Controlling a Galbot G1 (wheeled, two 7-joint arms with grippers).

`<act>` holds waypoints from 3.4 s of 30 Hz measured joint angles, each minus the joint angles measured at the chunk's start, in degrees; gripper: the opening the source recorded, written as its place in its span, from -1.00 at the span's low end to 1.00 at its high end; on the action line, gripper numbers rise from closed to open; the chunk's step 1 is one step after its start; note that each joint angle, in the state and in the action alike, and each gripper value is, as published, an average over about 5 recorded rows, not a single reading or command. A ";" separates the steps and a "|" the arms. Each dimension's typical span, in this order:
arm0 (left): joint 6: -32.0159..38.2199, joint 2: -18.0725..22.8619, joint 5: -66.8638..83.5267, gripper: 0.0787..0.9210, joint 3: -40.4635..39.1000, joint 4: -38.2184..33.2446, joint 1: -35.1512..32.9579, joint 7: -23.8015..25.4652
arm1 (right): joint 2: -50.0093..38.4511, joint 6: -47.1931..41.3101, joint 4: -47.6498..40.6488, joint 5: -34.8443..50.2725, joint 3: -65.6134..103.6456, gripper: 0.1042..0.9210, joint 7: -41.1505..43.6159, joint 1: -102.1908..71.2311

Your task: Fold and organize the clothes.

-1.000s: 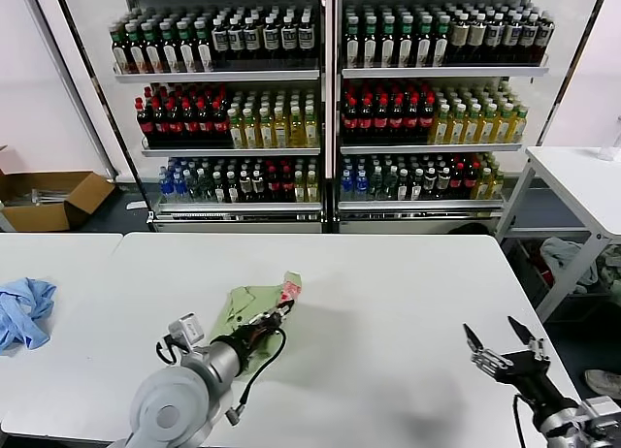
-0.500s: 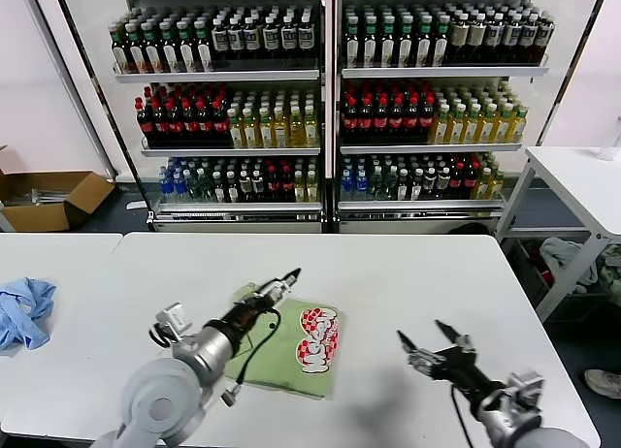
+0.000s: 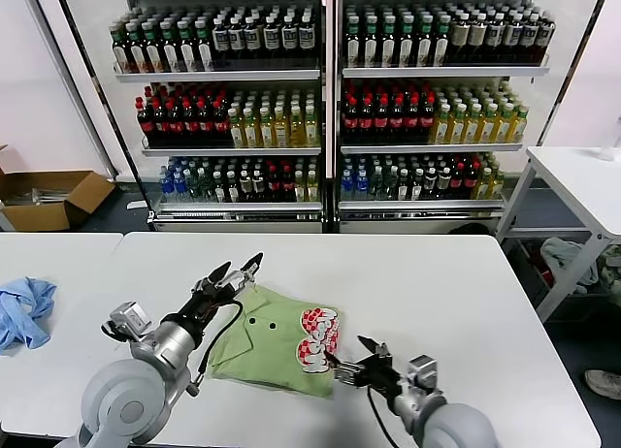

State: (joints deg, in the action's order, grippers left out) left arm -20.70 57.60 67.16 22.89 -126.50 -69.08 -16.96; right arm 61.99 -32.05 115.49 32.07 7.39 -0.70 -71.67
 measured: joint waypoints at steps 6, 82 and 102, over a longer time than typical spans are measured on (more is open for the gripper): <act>-0.22 -0.64 -1.07 0.77 1.39 -0.56 -0.80 0.45 | 0.58 -0.09 -2.80 -2.29 -3.61 0.52 -0.26 2.23; 0.28 -0.63 -5.82 0.77 6.40 -2.01 -7.67 2.40 | 2.74 6.39 -9.94 -11.47 -6.17 0.76 -0.39 9.54; 0.33 -0.40 -6.54 0.77 6.68 -2.64 -8.34 2.47 | 7.02 5.41 -11.54 -12.23 -13.33 0.76 -4.11 15.54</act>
State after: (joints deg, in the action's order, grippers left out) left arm -20.37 57.20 60.62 29.57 -129.14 -77.42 -14.49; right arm 69.01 -26.64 103.94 19.84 -5.94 -4.80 -56.13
